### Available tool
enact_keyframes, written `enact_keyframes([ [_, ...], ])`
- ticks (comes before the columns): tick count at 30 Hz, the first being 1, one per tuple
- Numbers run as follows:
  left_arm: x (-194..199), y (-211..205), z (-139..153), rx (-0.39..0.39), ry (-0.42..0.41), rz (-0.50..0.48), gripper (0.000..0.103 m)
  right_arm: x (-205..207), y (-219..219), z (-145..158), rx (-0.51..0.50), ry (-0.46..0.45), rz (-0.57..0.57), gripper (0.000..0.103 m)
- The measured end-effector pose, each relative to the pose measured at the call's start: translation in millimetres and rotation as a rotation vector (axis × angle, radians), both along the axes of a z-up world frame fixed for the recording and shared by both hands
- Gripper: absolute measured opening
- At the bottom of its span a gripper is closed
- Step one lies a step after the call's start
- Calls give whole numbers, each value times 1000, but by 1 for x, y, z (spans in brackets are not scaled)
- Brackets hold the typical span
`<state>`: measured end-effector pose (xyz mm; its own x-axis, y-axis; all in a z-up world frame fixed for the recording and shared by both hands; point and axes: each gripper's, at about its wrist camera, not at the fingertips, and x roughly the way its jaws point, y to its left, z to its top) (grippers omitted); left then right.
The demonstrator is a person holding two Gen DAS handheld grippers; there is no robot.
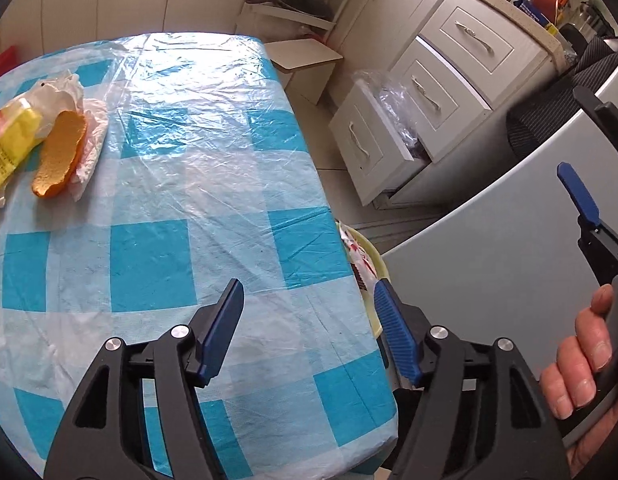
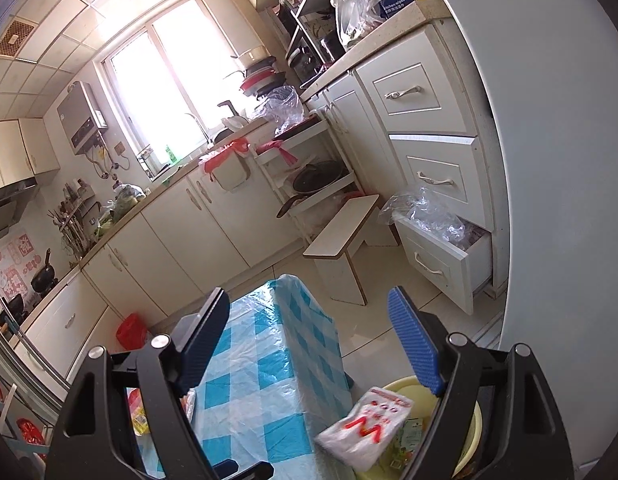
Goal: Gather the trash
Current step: 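Move both open tools back toward the yellow snack bag and orange peel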
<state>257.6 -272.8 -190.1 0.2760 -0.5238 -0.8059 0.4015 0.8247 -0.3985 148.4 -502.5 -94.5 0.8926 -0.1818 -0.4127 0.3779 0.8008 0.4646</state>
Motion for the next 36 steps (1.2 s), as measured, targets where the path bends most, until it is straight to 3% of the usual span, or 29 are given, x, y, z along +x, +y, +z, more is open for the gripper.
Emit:
enact_keyframes([
  [9, -12, 23, 2, 29, -35, 21, 64, 5, 2, 1, -3, 8, 14, 78],
  [19, -29, 70, 7, 117, -103, 87, 69, 25, 35, 2, -75, 50, 115, 80],
  [28, -20, 146, 6, 118, -80, 245, 70, 53, 84, -1, -148, 97, 244, 80],
  [36, -9, 226, 2, 99, -47, 455, 70, 77, 122, -13, -195, 145, 343, 80],
])
